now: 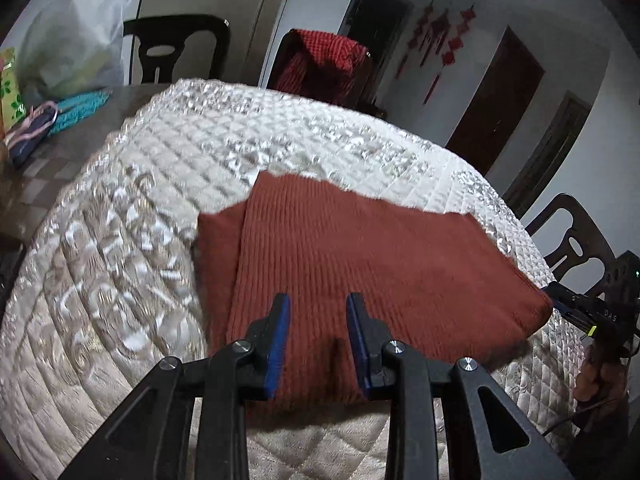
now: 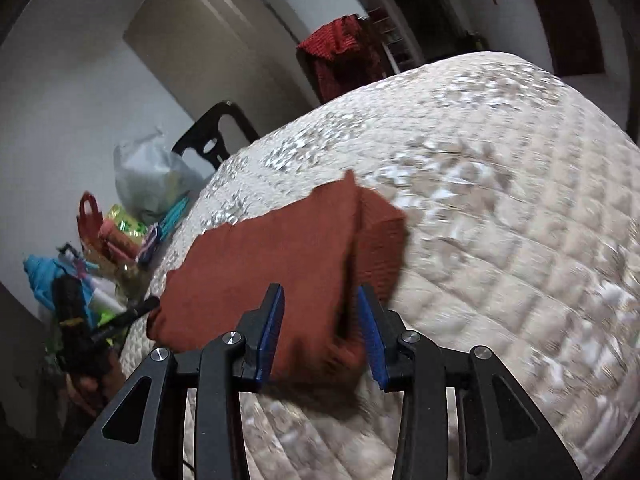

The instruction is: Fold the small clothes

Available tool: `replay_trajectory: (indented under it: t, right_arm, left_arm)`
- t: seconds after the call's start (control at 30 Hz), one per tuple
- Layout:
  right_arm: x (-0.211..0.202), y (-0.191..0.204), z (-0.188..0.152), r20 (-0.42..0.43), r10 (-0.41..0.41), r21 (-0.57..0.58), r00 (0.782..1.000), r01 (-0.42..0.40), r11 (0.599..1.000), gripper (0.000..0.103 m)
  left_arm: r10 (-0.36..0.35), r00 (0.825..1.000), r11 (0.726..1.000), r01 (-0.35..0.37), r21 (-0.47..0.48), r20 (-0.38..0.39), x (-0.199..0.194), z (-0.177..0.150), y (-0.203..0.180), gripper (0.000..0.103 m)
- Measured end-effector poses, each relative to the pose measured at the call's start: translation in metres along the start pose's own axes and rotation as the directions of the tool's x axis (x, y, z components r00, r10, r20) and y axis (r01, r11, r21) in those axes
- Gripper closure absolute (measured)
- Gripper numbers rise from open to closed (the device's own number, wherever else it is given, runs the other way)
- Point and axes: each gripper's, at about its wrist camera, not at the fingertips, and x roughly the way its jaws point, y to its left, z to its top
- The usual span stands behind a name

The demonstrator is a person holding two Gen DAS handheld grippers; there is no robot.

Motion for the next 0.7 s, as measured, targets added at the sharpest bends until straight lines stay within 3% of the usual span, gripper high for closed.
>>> replay_trajectory:
  t: [0.27, 0.3, 0.33, 0.37, 0.43, 0.6, 0.7]
  right_arm:
    - [0.002, 0.029, -0.012, -0.065, 0.022, -0.231, 0.998, -0.036, 0.972, 0.064]
    - [0.008, 0.028, -0.014, -0.085, -0.020, -0.239, 0.996, -0.001, 0.971, 0.073]
    - [0.014, 0.022, -0.016, -0.108, -0.061, -0.224, 0.992, 0.035, 0.974, 0.088]
    - [0.020, 0.010, -0.017, -0.138, -0.077, -0.180, 0.987, 0.051, 0.982, 0.088]
    - [0.020, -0.004, -0.018, -0.141, -0.027, -0.100, 0.990, 0.013, 0.995, 0.088]
    - [0.014, -0.006, -0.022, -0.135, -0.020, -0.056, 0.991, 0.013, 0.998, 0.088]
    - [-0.001, -0.011, -0.020, -0.091, -0.035, -0.022, 0.995, 0.033, 0.999, 0.088]
  left_arm:
    - [0.017, 1.000, 1.000, -0.017, 0.019, -0.018, 0.008, -0.010, -0.002, 0.072]
    - [0.019, 1.000, 1.000, -0.019, 0.021, -0.018, 0.008, -0.010, -0.002, 0.072]
    - [0.020, 1.000, 1.000, -0.019, 0.021, -0.017, 0.008, -0.011, -0.002, 0.072]
    - [0.019, 1.000, 1.000, -0.018, 0.020, -0.017, 0.008, -0.011, -0.001, 0.072]
    - [0.018, 1.000, 1.000, -0.017, 0.021, -0.015, 0.008, -0.012, 0.000, 0.072]
    - [0.033, 0.999, 0.999, -0.033, 0.036, -0.010, 0.008, -0.013, -0.003, 0.072]
    - [0.042, 0.999, 0.998, -0.042, 0.036, -0.006, 0.002, -0.014, -0.003, 0.072]
